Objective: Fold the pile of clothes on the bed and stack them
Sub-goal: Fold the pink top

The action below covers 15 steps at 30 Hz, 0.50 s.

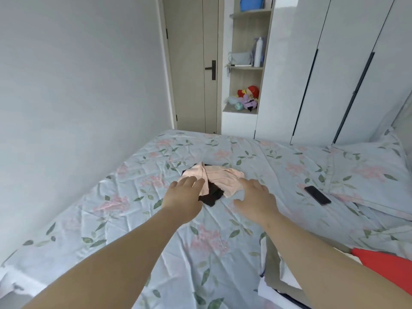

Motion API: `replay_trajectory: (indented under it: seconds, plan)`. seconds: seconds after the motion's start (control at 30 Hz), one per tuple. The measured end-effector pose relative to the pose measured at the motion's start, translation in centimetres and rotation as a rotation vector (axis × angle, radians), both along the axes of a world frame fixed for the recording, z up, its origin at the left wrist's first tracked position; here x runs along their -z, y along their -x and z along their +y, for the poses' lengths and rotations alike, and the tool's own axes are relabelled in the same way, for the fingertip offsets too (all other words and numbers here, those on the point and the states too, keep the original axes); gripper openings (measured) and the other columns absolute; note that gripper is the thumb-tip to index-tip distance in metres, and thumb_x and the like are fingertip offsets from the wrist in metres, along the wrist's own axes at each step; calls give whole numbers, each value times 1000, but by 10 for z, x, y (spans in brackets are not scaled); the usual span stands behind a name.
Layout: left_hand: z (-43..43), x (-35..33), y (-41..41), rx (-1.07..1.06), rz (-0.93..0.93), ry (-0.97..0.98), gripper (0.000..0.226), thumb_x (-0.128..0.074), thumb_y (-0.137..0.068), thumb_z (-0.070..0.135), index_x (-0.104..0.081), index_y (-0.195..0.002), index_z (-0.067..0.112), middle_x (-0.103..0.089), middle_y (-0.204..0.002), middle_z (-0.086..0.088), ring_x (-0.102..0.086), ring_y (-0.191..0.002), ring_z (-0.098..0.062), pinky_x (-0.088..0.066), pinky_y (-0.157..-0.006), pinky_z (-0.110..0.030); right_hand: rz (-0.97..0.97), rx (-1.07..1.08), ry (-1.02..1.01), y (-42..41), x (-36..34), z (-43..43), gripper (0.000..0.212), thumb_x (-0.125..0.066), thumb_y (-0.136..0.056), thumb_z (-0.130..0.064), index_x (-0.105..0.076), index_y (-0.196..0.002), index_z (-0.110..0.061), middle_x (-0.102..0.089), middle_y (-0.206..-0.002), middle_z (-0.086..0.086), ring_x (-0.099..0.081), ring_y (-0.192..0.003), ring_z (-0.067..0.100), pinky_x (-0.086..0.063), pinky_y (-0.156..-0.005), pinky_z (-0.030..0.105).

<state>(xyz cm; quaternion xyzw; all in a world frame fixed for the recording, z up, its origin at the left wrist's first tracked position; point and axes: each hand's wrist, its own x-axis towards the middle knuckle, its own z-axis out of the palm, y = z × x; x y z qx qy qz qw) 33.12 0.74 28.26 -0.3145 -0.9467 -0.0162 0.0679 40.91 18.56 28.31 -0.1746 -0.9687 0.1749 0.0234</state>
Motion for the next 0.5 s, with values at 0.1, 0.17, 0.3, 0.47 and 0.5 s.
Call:
replay_trajectory:
  seconds: [0.1,0.17,0.3,0.47,0.5]
  plan:
    - [-36,4,18,-7,-18,22,58,-46,-94,31,-21,-146,23,-30,-148,1,-27,-137,-19,-23,-110,-35,-36,-33,5,16,6,-35,59,-47,-93,-35,-22,-146,-26,-30,-145,2,-30,-131,28,-30,-100,39]
    - [-51,11,33,-9,-34,22,59,-47,-94,32,-21,-146,23,-30,-148,2,-26,-138,-19,-23,-110,-35,-56,-45,5,29,14,-48,56,-47,-92,-33,-26,-143,-26,-34,-140,2,-34,-127,27,-31,-98,39]
    - [-66,36,67,0,-81,46,58,-47,-94,31,-22,-145,23,-28,-149,3,-22,-140,-18,-20,-110,-34,-122,-42,2,62,36,-56,57,-46,-91,-31,-25,-144,-26,-31,-144,2,-33,-127,27,-31,-100,39]
    - [-69,73,129,23,-154,107,59,-46,-94,32,-20,-147,25,-26,-150,4,-19,-141,-16,-16,-112,-34,-213,-13,12,121,78,-49,59,-44,-91,-31,-21,-146,-26,-31,-145,2,-35,-126,27,-32,-98,37]
    - [-67,81,141,21,-177,107,59,-45,-94,32,-20,-147,25,-27,-150,4,-20,-141,-16,-17,-112,-34,-235,-13,21,133,87,-47,60,-44,-92,-31,-20,-146,-26,-30,-146,2,-34,-127,27,-33,-98,37]
